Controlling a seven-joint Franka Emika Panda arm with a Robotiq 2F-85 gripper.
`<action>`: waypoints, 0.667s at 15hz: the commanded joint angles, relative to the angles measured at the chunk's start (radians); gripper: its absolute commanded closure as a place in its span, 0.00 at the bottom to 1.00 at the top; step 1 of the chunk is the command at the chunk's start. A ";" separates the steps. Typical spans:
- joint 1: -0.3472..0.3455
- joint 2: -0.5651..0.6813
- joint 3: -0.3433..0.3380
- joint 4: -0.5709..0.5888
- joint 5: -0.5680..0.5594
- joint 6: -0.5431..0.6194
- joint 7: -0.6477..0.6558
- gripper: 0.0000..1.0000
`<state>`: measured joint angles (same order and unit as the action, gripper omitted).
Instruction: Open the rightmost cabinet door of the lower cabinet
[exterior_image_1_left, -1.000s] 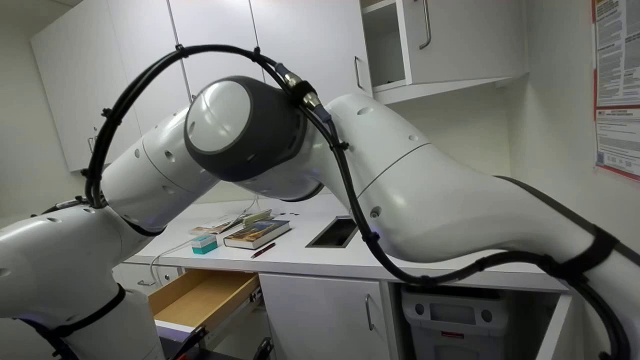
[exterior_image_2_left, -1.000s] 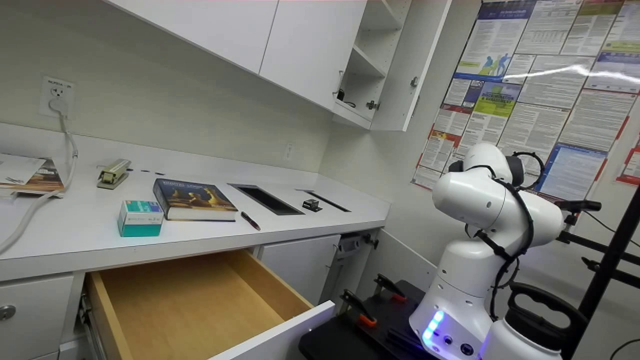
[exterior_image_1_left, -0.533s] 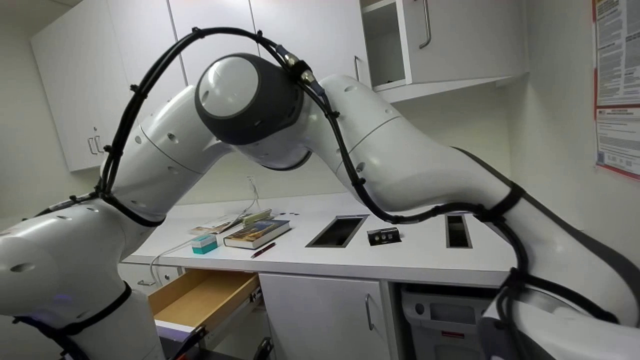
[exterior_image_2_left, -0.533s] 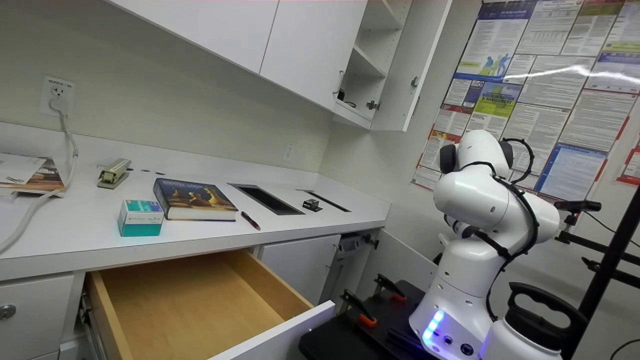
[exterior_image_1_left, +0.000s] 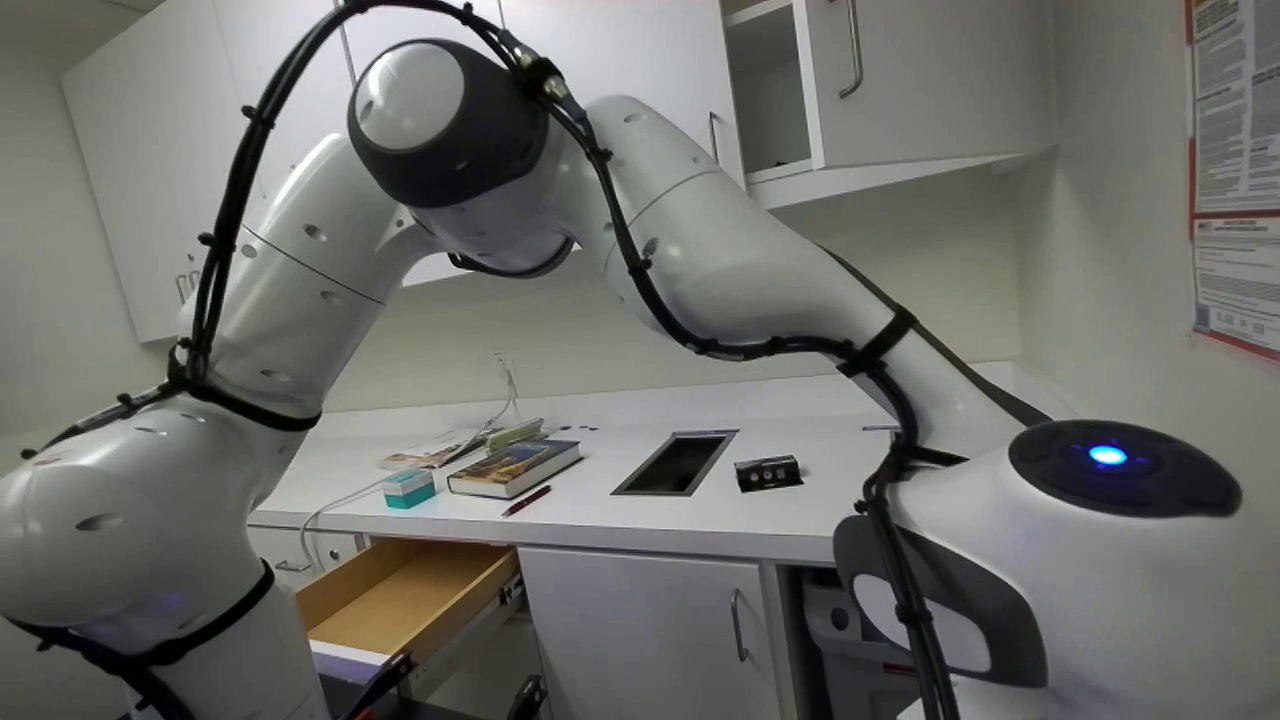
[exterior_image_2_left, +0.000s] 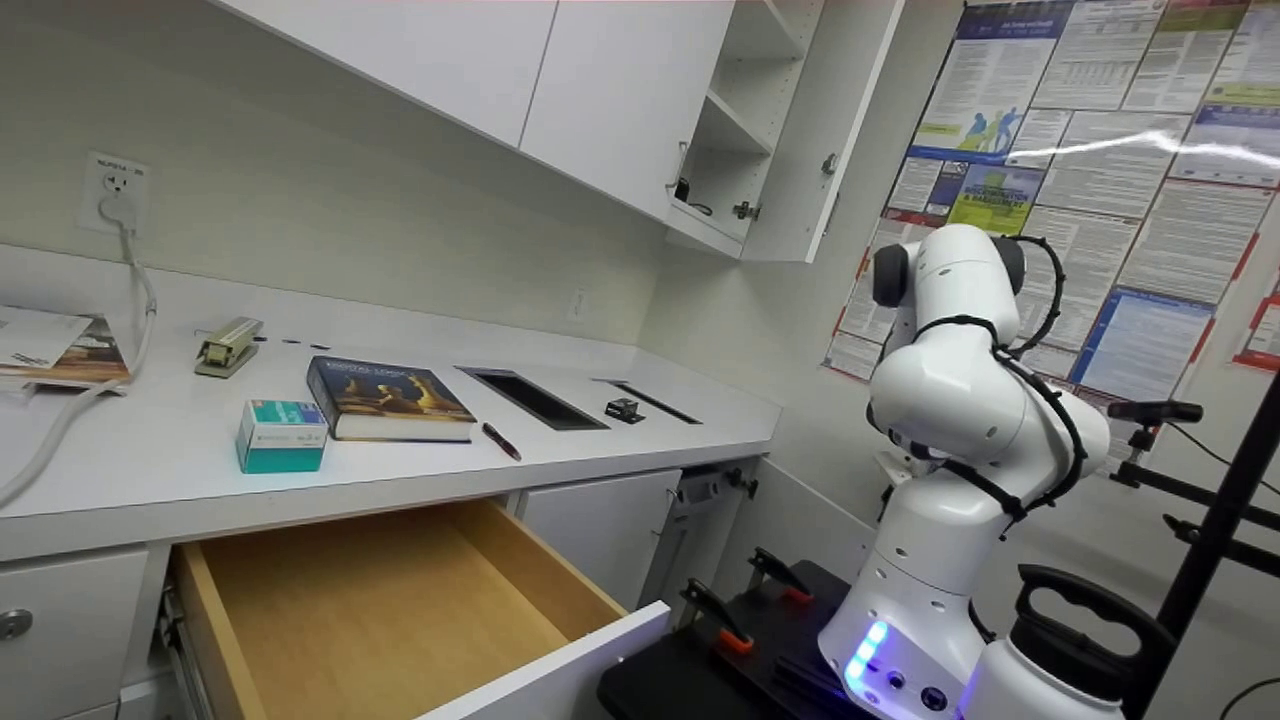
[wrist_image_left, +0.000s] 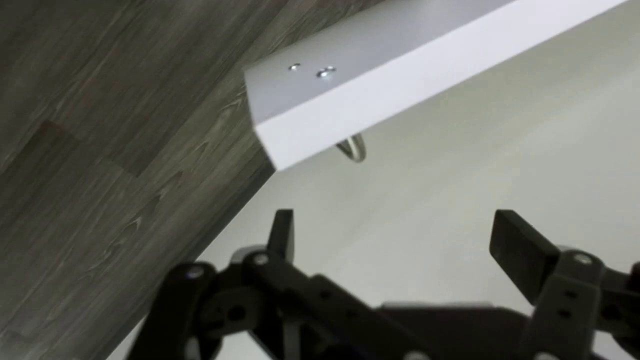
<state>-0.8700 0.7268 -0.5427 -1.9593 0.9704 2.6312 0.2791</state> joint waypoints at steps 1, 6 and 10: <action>0.064 -0.145 -0.077 -0.153 -0.197 -0.021 0.053 0.00; 0.089 -0.320 -0.139 -0.278 -0.425 -0.081 0.047 0.00; 0.060 -0.478 -0.100 -0.359 -0.482 -0.206 0.010 0.00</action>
<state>-0.8006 0.4113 -0.6645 -2.2237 0.5217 2.5197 0.3187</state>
